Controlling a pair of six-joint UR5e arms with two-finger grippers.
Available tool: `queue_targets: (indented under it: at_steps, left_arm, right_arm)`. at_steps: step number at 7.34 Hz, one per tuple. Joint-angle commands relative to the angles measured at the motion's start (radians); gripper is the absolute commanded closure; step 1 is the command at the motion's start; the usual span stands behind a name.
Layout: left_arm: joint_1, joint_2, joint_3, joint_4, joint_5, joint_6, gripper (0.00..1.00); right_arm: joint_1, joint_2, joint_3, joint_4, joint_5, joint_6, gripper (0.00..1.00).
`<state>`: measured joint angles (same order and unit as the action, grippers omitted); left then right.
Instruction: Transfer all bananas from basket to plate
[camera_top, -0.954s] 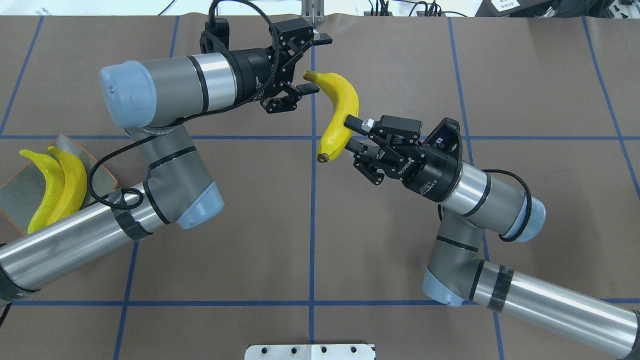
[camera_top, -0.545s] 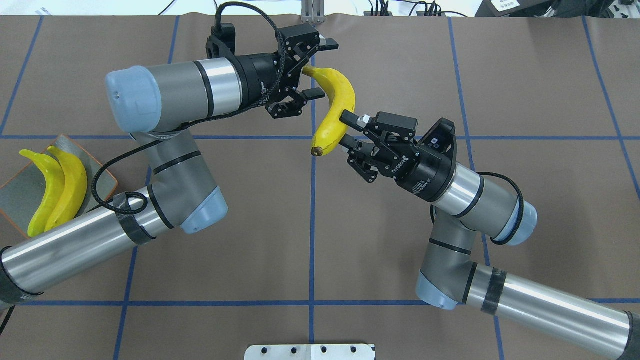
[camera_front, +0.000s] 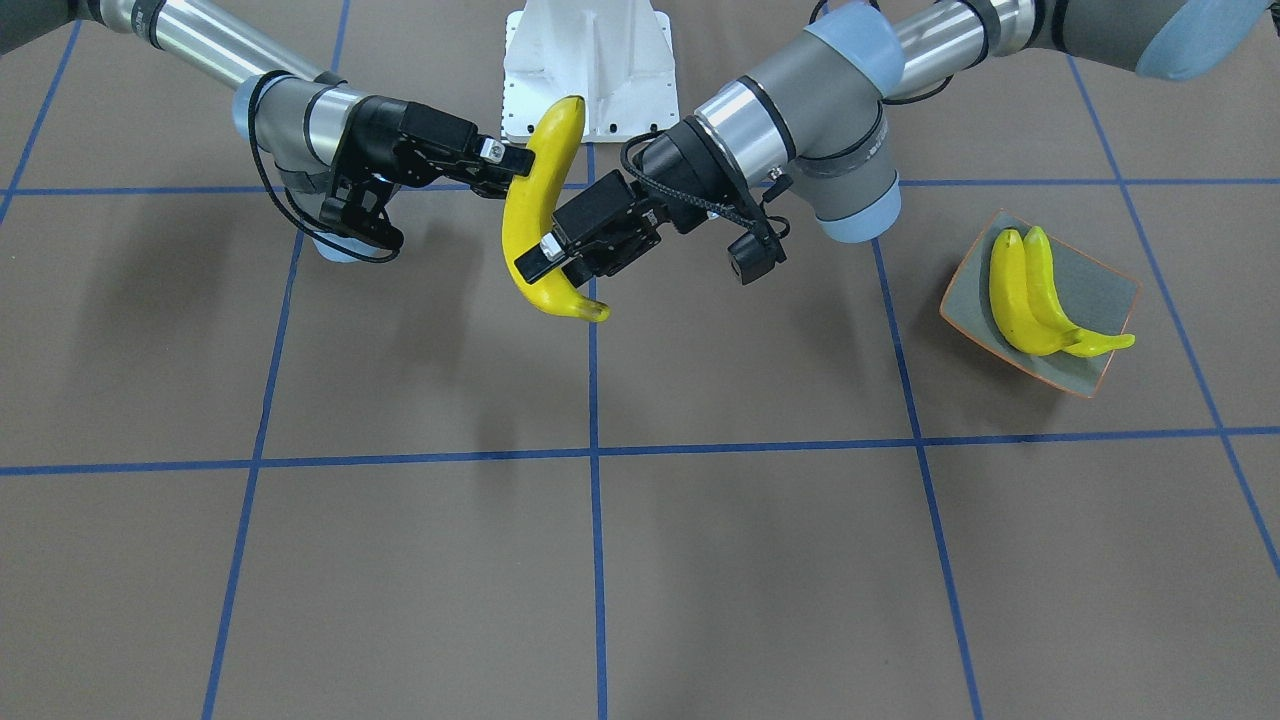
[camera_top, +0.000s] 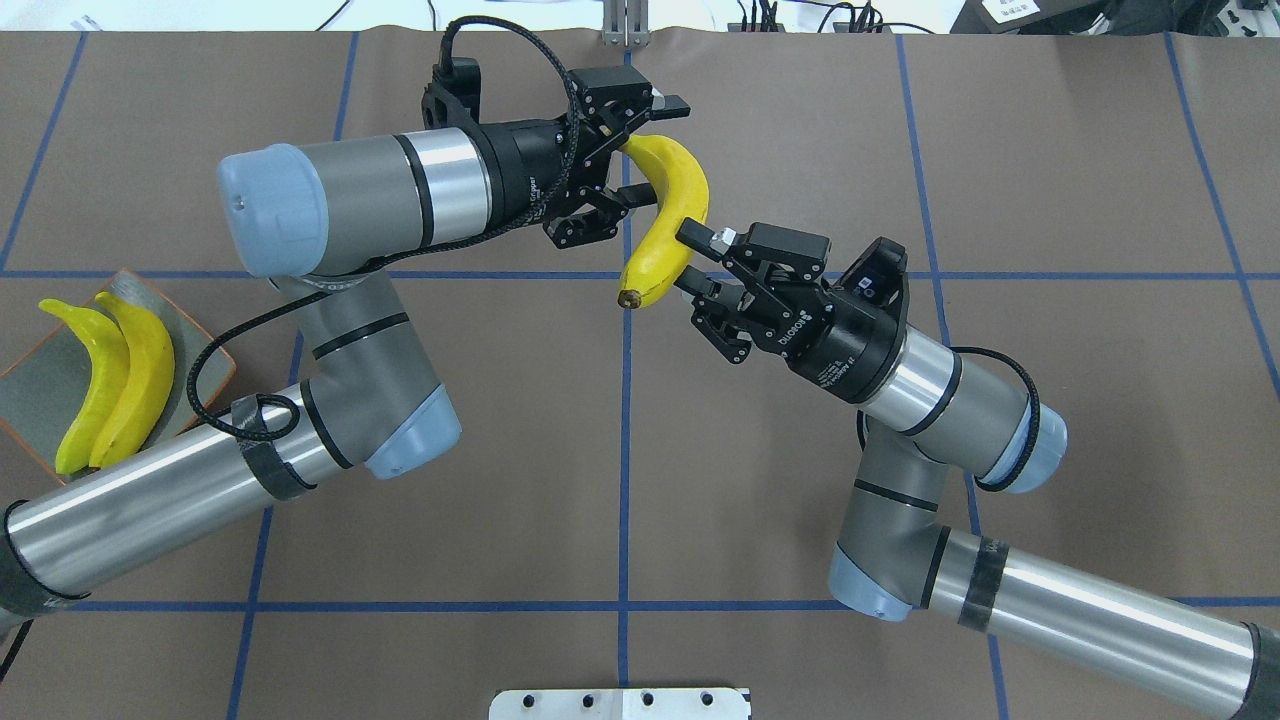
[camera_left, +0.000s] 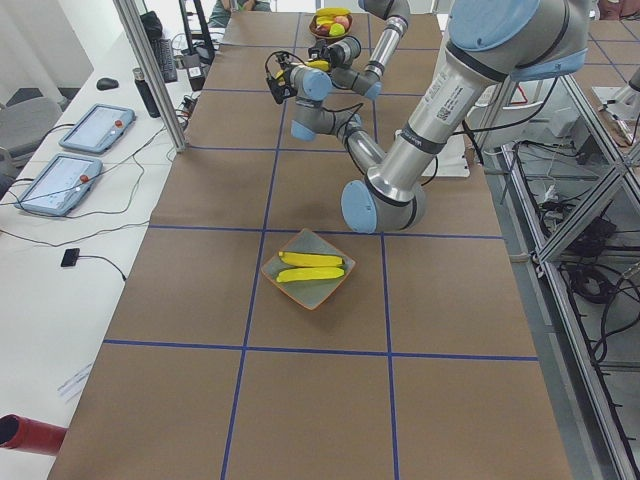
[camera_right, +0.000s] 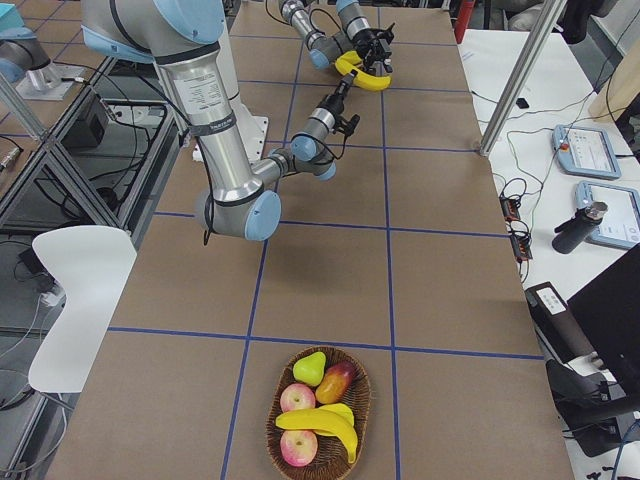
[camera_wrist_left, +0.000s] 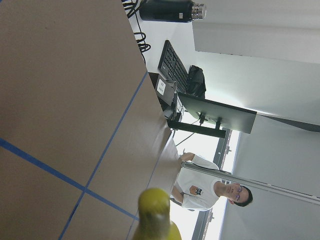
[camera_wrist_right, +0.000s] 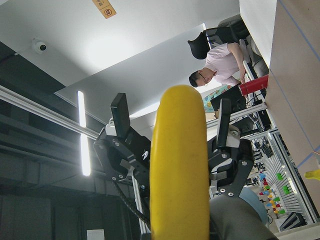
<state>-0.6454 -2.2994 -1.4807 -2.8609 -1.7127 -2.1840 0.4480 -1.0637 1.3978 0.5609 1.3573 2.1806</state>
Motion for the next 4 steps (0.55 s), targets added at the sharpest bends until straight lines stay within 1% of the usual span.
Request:
queue_targets:
  at_steps: [1,3,4]
  left_arm:
    - [0.001,0.005,-0.004,-0.002,-0.004,0.003,0.17]
    - [0.010,0.005,-0.006,-0.002,-0.004,0.003,0.28]
    - [0.013,0.005,-0.007,-0.005,-0.005,0.003,0.28]
  right_arm:
    - [0.000,-0.001,-0.002,0.001,0.000,-0.011,1.00]
    - [0.000,-0.001,-0.002,0.001,0.000,-0.024,1.00]
    - [0.000,-0.001,0.000,0.001,0.000,-0.031,1.00]
